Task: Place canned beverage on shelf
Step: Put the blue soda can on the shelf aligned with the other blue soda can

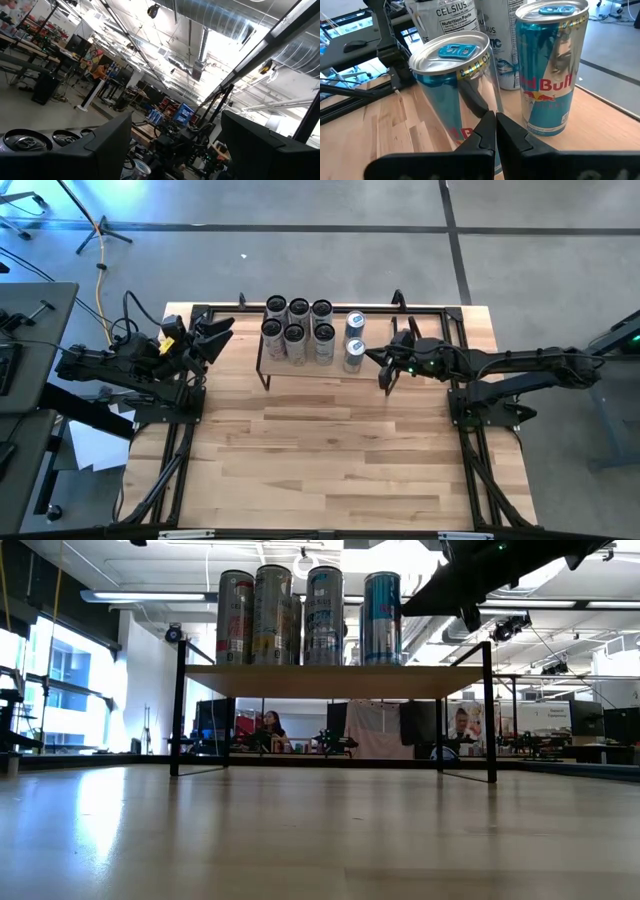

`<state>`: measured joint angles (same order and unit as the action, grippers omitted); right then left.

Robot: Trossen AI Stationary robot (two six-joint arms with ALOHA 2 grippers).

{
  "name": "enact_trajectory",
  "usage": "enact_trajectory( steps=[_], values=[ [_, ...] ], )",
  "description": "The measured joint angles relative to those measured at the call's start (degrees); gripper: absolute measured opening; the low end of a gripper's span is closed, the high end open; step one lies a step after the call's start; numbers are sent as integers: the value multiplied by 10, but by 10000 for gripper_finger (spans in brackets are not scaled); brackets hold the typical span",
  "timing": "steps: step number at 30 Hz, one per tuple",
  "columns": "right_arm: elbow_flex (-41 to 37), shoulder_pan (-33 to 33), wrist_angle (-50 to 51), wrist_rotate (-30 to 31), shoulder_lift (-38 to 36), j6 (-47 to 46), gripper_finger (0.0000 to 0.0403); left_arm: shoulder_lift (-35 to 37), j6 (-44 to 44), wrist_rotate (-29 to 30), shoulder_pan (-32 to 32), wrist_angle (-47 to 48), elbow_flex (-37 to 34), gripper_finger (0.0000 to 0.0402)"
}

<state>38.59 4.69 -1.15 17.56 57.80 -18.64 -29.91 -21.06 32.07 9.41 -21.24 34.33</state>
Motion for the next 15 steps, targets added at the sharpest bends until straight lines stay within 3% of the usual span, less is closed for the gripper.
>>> enact_trajectory(
  steps=[15],
  values=[
    [0, -5, 2, -15, 0, -10, 0, 0, -14, -19, 0, 3, 0, 275]
  ],
)
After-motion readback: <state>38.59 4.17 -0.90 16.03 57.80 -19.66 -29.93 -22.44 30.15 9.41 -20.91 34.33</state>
